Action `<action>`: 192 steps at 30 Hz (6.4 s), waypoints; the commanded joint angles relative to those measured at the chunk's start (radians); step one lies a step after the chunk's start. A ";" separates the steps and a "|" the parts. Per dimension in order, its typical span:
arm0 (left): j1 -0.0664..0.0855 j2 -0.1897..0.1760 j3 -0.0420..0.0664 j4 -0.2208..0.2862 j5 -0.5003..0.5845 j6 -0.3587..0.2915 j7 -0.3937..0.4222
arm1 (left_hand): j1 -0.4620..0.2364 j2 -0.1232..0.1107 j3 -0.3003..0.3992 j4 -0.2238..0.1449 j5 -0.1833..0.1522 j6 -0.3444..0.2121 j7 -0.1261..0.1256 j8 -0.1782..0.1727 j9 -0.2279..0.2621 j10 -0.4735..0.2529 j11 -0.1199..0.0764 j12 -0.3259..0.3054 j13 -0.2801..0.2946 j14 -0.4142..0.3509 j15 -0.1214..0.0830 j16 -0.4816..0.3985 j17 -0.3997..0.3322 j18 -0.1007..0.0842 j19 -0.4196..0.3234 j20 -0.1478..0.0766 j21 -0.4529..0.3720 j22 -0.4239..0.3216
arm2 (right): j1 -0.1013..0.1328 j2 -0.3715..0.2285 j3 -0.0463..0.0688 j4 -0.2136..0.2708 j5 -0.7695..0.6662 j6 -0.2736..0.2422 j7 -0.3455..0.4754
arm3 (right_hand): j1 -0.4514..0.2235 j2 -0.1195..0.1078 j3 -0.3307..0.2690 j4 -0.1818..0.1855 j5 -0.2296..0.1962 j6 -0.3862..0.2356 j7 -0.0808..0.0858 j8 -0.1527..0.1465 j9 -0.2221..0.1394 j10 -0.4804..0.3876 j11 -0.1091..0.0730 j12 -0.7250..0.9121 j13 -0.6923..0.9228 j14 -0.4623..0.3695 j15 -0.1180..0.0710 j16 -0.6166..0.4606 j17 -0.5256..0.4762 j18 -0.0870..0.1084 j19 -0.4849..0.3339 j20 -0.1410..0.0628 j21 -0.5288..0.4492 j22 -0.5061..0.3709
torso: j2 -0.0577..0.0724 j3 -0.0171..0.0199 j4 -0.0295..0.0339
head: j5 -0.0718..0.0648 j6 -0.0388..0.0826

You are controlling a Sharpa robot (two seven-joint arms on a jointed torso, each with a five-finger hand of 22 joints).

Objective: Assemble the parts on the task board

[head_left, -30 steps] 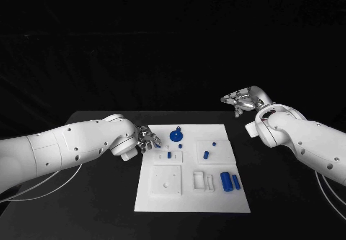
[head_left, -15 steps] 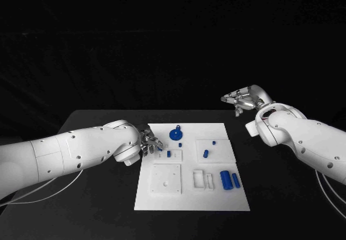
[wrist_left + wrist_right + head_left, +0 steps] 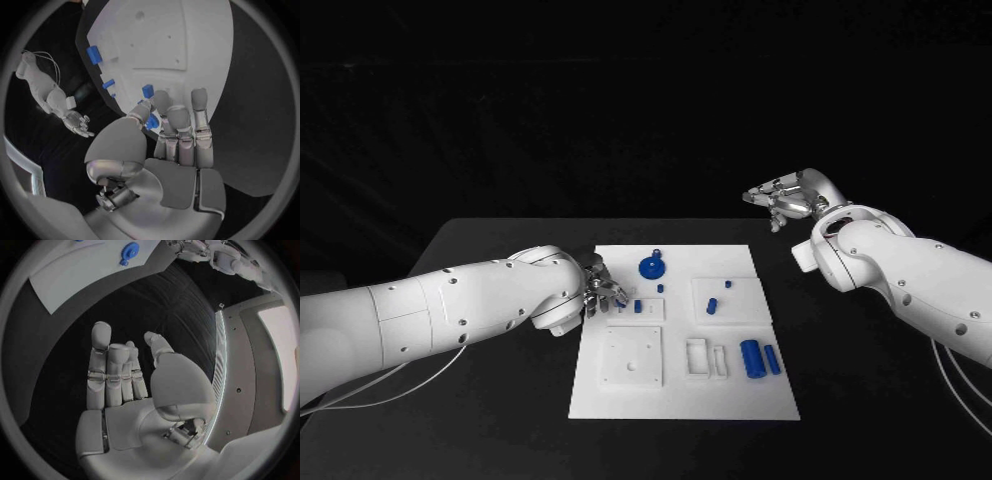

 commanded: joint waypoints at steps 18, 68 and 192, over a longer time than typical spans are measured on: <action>-0.007 0.002 0.000 0.001 -0.035 0.055 -0.019 | 0.010 0.011 0.018 -0.010 -0.009 0.100 -0.091 0.004 0.178 0.040 -0.009 -0.001 0.003 0.005 0.002 -0.007 -0.001 0.009 -0.006 0.006 0.006 0.018 | -0.002 -0.001 0.000 0.003 0.001 0.013 0.008 | 0.000 -0.006 0.006 0.002 0.003 -0.003 0.002 -0.004 -0.001 -0.002 0.001 0.002 0.000 -0.001 0.007 -0.001 0.000 0.015 0.037 0.005 0.004 -0.001 | 0.000 0.0005 0.0001 | -0.001 0.000; -0.009 -0.002 0.001 -0.009 -0.057 0.111 -0.029 | 0.015 0.012 0.020 -0.012 -0.009 0.099 -0.090 0.000 0.184 0.040 -0.009 -0.005 0.007 0.005 0.004 -0.009 0.000 0.011 -0.010 0.008 0.008 0.018 | -0.003 -0.003 0.000 0.002 0.001 0.016 0.008 | -0.005 -0.006 0.007 0.002 0.001 -0.002 0.002 -0.004 -0.001 -0.002 0.002 0.002 0.000 0.000 0.007 -0.002 0.000 0.015 0.037 0.005 0.005 -0.002 | 0.001 0.0006 -0.0001 | 0.000 0.003; 0.028 -0.077 0.091 0.003 0.124 0.109 0.162 | 0.260 -0.047 -0.301 0.189 -0.116 -0.026 -0.013 -0.129 -0.060 -0.109 0.058 -0.294 -0.119 -0.170 0.066 -0.227 -0.127 -0.008 -0.097 0.054 -0.198 -0.068 | -0.015 -0.002 0.000 -0.008 0.007 0.009 0.009 | -0.005 -0.007 0.007 0.007 0.019 -0.009 0.004 -0.005 -0.001 -0.005 0.002 -0.004 -0.005 -0.002 0.007 -0.011 -0.007 0.015 0.036 0.005 -0.006 -0.011 | 0.001 0.0012 -0.0013 | -0.024 0.009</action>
